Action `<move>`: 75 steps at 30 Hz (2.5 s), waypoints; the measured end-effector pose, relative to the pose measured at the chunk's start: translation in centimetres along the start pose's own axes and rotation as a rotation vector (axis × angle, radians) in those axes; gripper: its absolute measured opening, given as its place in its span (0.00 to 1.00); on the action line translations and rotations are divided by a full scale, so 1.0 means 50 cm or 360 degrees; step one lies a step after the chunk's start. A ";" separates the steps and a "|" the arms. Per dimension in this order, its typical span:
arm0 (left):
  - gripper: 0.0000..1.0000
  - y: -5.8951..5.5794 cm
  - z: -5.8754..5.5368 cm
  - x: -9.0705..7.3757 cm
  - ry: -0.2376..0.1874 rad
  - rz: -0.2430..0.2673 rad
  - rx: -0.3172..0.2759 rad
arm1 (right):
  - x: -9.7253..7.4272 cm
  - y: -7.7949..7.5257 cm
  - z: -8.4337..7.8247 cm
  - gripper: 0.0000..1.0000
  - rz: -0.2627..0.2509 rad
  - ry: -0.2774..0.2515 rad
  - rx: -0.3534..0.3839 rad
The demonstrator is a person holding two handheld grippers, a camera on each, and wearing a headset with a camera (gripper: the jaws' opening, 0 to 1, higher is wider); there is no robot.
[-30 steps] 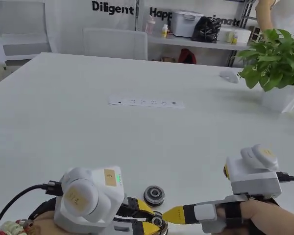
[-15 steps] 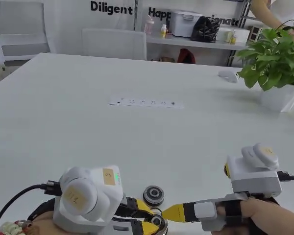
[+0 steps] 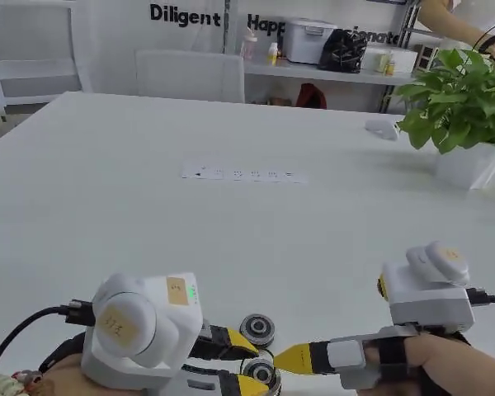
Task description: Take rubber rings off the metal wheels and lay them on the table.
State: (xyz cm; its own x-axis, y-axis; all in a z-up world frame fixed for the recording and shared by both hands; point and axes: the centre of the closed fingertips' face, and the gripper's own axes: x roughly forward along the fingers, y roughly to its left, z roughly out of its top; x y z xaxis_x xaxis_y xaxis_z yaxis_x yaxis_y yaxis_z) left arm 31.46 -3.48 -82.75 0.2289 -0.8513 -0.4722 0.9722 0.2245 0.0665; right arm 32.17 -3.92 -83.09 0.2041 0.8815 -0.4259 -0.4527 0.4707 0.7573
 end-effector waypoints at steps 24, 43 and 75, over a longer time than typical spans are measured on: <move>0.56 0.031 0.094 -0.096 -0.0190 0.0010 0.0087 | -0.014 0.013 0.033 0.00 0.0051 -0.0127 0.0040; 0.81 0.099 0.095 -0.214 -0.0260 0.0252 -0.0055 | -0.015 0.047 0.067 0.00 0.0135 -0.0239 0.0053; 0.86 0.022 0.000 -0.298 -0.0231 0.0360 -0.0378 | 0.033 0.140 0.084 0.00 0.0290 -0.0257 -0.0019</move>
State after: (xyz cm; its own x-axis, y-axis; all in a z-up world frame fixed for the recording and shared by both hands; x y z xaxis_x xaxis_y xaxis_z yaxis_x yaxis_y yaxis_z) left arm 29.11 9.44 -75.63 0.4584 -0.8220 -0.3378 0.8613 0.5047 -0.0592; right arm 33.00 1.00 -76.44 0.2536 0.9469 -0.1976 -0.5047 0.3038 0.8081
